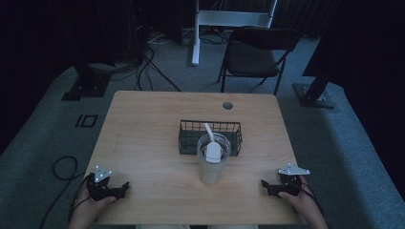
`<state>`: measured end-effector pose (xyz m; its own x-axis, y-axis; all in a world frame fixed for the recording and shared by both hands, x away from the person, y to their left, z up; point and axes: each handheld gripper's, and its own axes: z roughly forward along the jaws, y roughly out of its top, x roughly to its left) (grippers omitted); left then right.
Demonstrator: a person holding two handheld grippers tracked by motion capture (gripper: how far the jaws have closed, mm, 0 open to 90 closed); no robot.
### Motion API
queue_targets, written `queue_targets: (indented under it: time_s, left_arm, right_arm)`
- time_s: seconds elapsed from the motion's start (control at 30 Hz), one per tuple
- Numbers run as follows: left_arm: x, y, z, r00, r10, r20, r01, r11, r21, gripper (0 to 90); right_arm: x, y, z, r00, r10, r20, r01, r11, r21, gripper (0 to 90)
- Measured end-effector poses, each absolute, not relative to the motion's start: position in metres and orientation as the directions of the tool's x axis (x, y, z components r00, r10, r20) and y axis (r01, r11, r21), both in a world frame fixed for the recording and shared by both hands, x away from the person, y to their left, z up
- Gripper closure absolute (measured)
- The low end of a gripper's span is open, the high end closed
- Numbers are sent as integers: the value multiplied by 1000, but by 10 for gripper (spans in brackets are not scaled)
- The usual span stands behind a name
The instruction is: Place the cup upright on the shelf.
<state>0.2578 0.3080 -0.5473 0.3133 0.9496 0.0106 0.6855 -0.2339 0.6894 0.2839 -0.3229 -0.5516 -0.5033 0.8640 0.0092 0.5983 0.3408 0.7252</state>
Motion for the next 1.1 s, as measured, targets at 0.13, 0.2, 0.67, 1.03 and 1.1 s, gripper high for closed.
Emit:
queue_targets:
  time_s: [0.13, 0.2, 0.67, 1.03, 1.1]
  left_arm:
    - [258, 308, -547, 313, 950, 10, 686, -234, 689, 18]
    - [258, 308, -547, 313, 950, 11, 686, -234, 689, 18]
    - [258, 308, -547, 314, 949, 13, 686, -236, 689, 18]
    - [252, 298, -545, 395, 918, 44, 657, -315, 685, 19]
    - [252, 295, -543, 409, 911, 48, 648, -327, 688, 19]
  right_arm:
    - [284, -323, -552, -504, 864, 9, 598, 341, 725, 110]
    - [284, -323, -552, -504, 864, 9, 598, 341, 725, 110]
    - [283, -323, -552, -500, 866, 9, 600, 339, 725, 110]
    - [282, -322, -551, -500, 866, 15, 601, 334, 726, 110]
    - [282, -322, -551, -499, 866, 28, 602, 323, 730, 110]
